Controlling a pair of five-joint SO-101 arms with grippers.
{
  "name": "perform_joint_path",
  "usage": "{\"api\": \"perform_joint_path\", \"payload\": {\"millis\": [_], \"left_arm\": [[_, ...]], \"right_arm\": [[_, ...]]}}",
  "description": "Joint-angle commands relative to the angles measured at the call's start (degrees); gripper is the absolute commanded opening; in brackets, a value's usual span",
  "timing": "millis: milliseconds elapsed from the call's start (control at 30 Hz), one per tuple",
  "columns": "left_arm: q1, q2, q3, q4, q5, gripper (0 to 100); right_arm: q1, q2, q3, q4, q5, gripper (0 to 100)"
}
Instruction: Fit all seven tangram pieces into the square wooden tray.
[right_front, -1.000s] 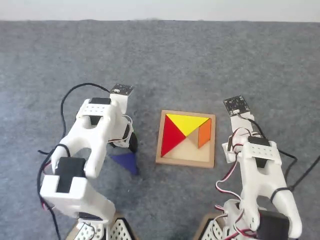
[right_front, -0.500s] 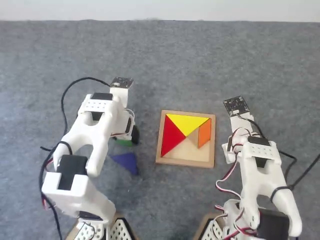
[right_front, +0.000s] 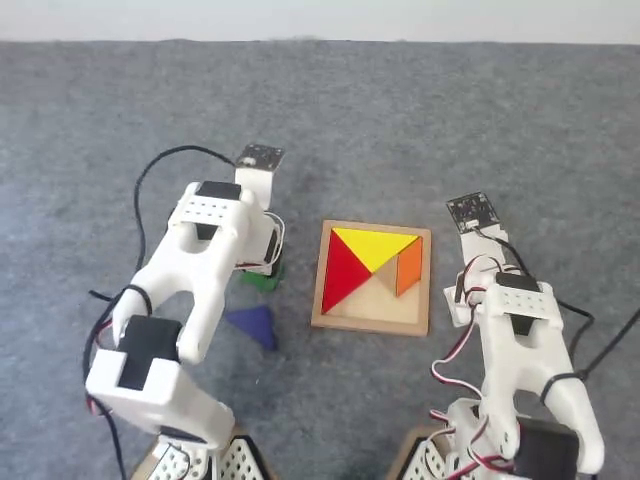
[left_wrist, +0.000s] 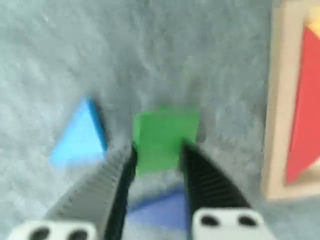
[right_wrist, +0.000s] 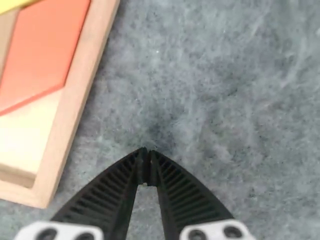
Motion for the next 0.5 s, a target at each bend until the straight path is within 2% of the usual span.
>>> {"api": "perform_joint_path", "payload": {"millis": [0,100,267,467], "left_arm": [[1.1,0.3,-0.4,-0.3,-1.8,10],[1.3,0.7,-0.5,-0.5,-1.8,12],[1.3,0.8,-0.5,-0.3,-1.8,22],[1.3,0.8,-0.5,-0.5,-2.5,23]], "right_arm": [[0.3,0.0,-3.0,-0.7,0.4,0.8],[0.3,0.0,-3.0,-0.7,0.4,0.8],[0.3,0.0,-3.0,-0.7,0.4,0.8],[0.3,0.0,-3.0,-0.7,0.4,0.8]]}}
